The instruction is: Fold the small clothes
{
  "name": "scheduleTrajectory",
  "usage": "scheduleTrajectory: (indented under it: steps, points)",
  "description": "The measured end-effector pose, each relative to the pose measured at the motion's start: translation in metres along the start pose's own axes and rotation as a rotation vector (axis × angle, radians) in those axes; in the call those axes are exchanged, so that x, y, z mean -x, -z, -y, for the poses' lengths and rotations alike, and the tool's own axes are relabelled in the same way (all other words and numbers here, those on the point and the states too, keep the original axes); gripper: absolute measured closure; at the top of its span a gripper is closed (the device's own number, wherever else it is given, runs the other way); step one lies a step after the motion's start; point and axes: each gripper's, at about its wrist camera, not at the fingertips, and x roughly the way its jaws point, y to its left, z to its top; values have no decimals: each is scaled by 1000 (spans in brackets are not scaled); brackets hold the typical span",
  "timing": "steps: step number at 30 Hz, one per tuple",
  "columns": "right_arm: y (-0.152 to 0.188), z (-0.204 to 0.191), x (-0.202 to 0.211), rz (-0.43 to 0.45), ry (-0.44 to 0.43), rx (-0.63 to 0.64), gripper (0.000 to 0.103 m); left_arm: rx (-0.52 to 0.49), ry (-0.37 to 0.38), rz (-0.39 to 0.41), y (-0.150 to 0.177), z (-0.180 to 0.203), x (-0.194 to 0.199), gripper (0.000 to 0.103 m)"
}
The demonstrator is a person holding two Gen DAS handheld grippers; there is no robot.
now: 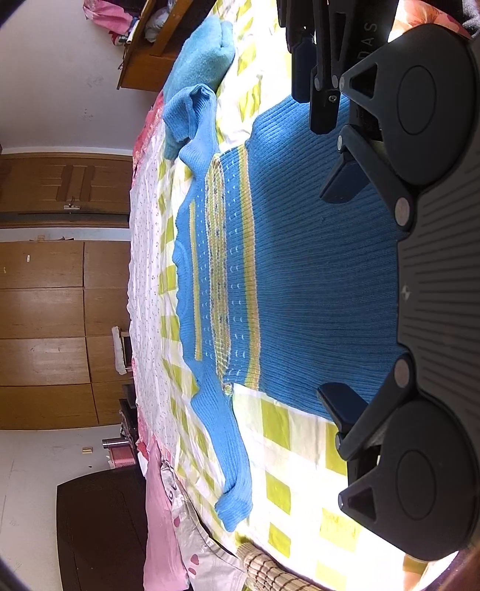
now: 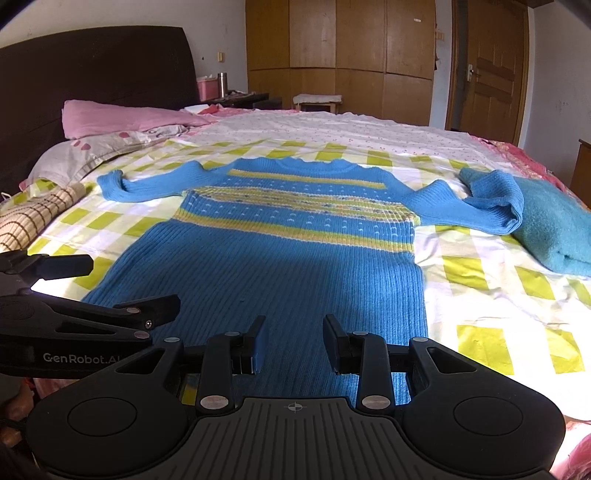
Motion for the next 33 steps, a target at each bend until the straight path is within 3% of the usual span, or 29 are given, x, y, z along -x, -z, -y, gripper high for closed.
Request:
scheduleTrajectory:
  steps: [9, 17, 22, 33]
  points:
    - [-24, 53, -7, 21, 40, -131, 71, -43, 48, 31, -31, 22, -18, 0]
    - [-52, 112, -28, 74, 155, -182, 72, -68, 86, 61, -57, 45, -39, 0]
    - [-67, 137, -50, 89, 212, -132, 75, -66, 108, 54, -67, 54, -59, 0]
    - [-99, 165, -116, 69, 325, 104, 81, -44, 162, 14, -80, 56, -108, 0]
